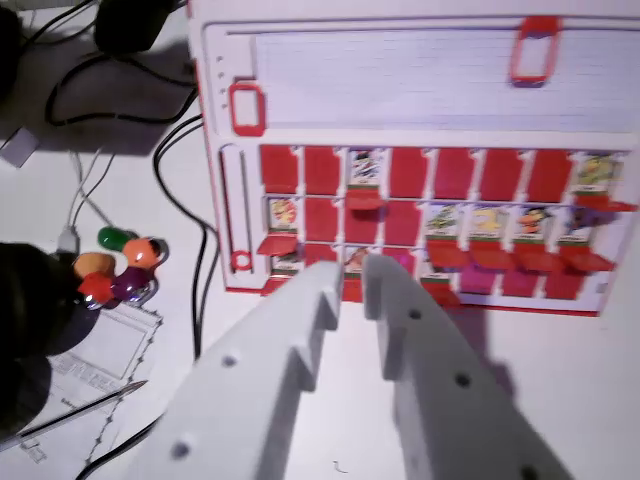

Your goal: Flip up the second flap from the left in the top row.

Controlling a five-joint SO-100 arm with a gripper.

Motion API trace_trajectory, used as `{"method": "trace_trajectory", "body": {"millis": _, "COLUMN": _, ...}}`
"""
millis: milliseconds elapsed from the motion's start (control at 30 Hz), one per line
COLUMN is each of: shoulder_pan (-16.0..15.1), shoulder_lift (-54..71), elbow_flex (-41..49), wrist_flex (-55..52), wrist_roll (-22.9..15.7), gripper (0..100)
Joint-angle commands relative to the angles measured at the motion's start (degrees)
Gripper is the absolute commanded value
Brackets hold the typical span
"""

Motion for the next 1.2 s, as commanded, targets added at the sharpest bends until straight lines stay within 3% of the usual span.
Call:
{"method": "trace_trajectory", "body": {"millis": 0, "shoulder_pan": 0.5, "shoulder_lift": 8.4, "elbow_flex": 0.9, "wrist_flex": -1.9, "wrist_roll": -1.8, "gripper": 2}}
{"method": "trace_trajectory", "body": {"millis": 600, "shoulder_pan": 2.9, "shoulder_lift": 22.0, "elbow_flex": 12.5, "wrist_flex": -0.9, "wrist_roll": -2.3, "gripper": 2}}
{"method": "trace_trajectory", "body": {"millis": 1167, "shoulder_pan": 4.7, "shoulder_lift": 25.0, "elbow_flex": 14.2, "wrist_flex": -0.4, "wrist_roll": -1.2, "gripper": 2}}
